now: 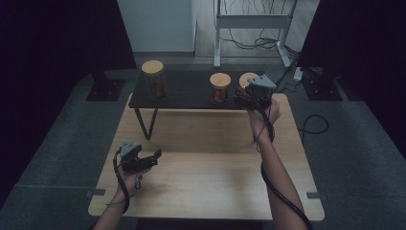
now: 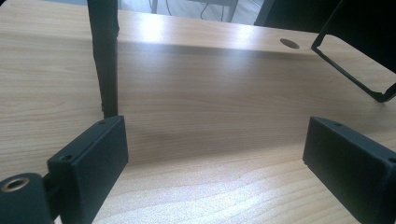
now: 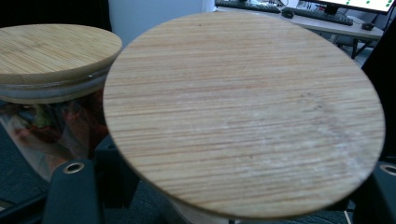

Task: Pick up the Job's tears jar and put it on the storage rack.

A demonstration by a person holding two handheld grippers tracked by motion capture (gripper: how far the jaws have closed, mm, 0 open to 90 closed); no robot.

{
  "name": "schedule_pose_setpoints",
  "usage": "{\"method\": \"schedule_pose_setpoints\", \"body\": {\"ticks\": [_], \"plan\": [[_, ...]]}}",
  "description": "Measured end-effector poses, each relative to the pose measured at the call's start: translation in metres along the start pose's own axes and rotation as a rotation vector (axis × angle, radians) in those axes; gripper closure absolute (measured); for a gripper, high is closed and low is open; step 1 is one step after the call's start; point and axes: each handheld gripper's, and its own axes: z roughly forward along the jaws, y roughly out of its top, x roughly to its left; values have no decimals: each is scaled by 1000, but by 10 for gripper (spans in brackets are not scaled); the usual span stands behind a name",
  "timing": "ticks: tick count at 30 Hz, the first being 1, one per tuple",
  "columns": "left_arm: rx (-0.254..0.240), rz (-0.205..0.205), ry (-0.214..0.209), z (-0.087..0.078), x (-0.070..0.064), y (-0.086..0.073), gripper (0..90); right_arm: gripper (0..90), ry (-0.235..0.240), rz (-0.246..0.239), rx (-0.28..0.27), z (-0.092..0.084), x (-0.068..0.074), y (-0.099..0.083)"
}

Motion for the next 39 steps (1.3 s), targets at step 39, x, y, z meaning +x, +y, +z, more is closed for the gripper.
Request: {"method": "schedule_pose_setpoints", "body": {"ticks": [39], "plan": [[5, -7, 7, 1, 3, 0, 63, 244, 1, 23, -7, 20, -3, -10]]}}
